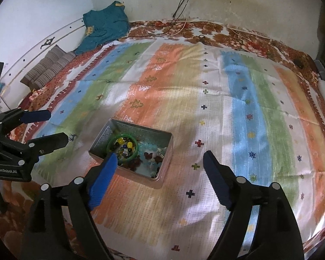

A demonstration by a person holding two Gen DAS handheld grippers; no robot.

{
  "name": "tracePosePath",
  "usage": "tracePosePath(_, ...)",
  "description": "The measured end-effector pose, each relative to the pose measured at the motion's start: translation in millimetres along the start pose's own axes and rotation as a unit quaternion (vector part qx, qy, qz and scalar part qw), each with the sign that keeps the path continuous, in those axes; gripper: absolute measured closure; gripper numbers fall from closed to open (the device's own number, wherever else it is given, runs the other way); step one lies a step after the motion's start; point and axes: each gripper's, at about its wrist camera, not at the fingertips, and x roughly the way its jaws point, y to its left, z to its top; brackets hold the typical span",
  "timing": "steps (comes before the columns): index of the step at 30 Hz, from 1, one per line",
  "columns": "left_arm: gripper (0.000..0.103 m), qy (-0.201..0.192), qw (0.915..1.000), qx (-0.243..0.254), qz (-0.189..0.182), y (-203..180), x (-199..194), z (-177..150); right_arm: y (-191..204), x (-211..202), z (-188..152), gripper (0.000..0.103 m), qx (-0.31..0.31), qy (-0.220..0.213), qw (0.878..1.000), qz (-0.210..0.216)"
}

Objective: Organize jewelry

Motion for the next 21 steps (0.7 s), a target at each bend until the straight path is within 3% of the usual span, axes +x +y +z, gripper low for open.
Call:
tracePosePath(13,0.006,-0.044,0.999,0.004,-0.013,-4.3,-23.6,-11.0,0.5,-27.3,-10.5,0.008,0.009,-0.04,0.999,0.001)
tracePosePath(21,0.005,-0.036,0.9993,0.013,-0.003,-10.0,-21.8,-14.1,5.0,-28.4,-14.5,0.006,-0.001,-0.034,0.999,-0.003)
